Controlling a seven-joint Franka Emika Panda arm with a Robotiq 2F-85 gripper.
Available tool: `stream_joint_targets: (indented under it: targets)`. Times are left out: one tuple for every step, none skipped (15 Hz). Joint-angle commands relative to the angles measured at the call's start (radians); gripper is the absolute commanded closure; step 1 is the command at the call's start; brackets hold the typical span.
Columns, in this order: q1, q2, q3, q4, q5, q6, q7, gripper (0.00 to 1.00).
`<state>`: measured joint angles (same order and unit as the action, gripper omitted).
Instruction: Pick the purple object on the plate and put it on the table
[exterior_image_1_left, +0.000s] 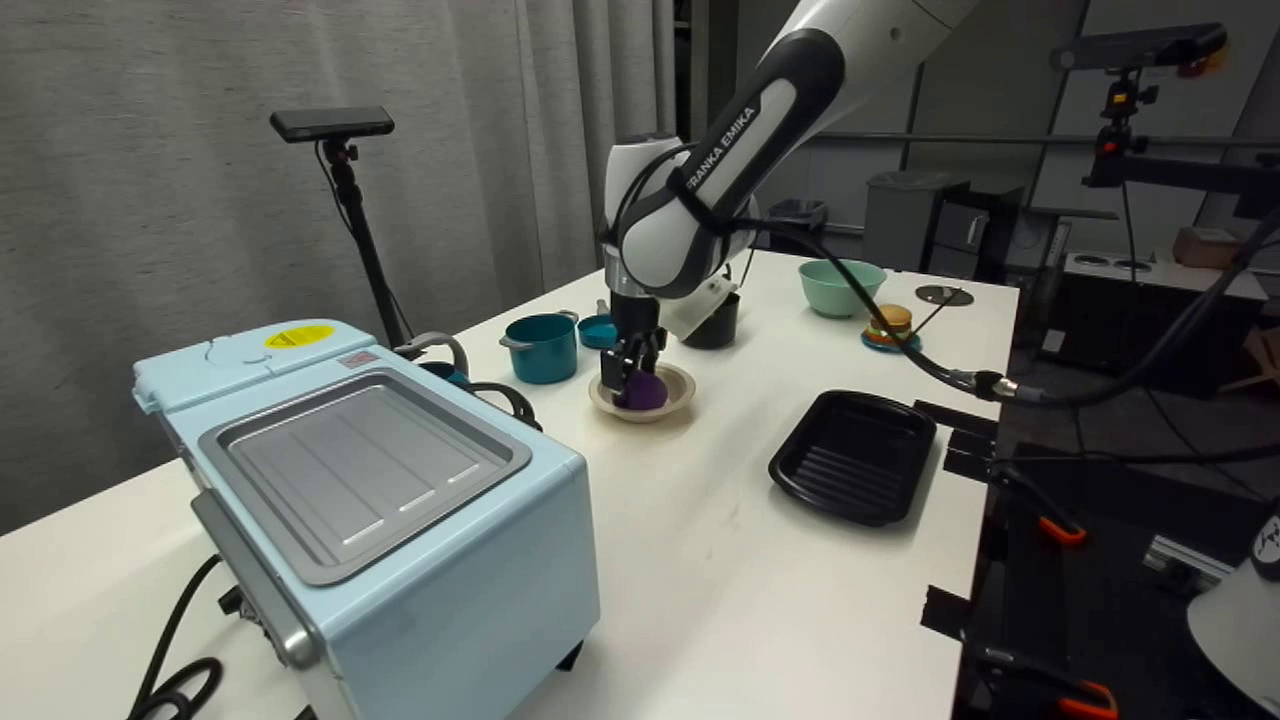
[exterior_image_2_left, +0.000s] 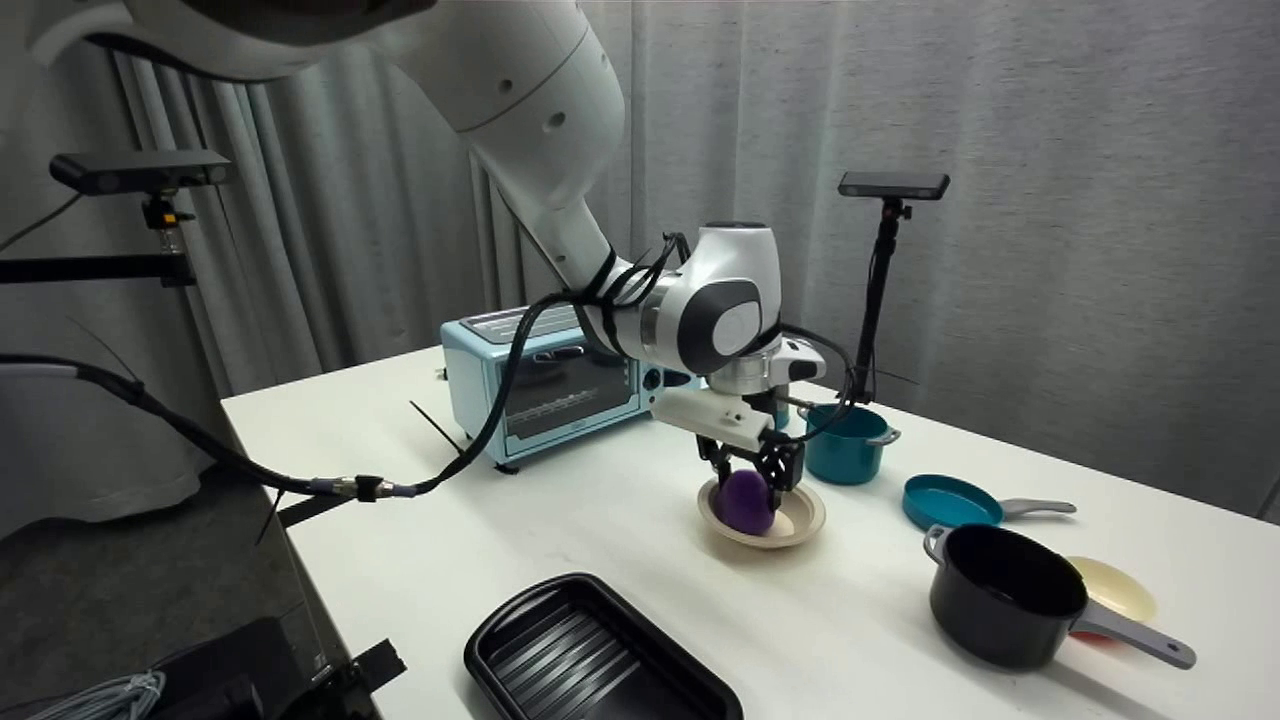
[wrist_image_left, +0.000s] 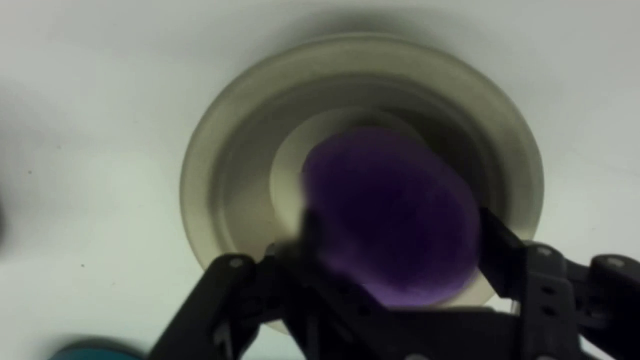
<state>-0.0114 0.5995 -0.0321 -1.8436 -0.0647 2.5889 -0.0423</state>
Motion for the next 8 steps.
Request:
stream_joint_targets:
  targets:
    - [-0.001,0.035,-0.011,0.055,0.003,-0.009,0.029,0.57]
    - [0.000,0.031,-0.013,0.059,0.002,-0.013,0.035,0.63]
    - [0.001,0.026,-0.016,0.060,0.003,-0.015,0.041,0.71]
    - [0.002,0.013,-0.020,0.059,0.002,-0.022,0.049,0.77]
    - [0.003,0.002,-0.025,0.061,0.000,-0.030,0.058,0.82]
    - [0.003,-0.015,-0.031,0.062,-0.001,-0.043,0.066,0.89]
    - [0.003,-0.035,-0.038,0.062,-0.002,-0.060,0.076,0.91]
    - [0.001,-0.052,-0.044,0.063,-0.003,-0.072,0.082,0.92]
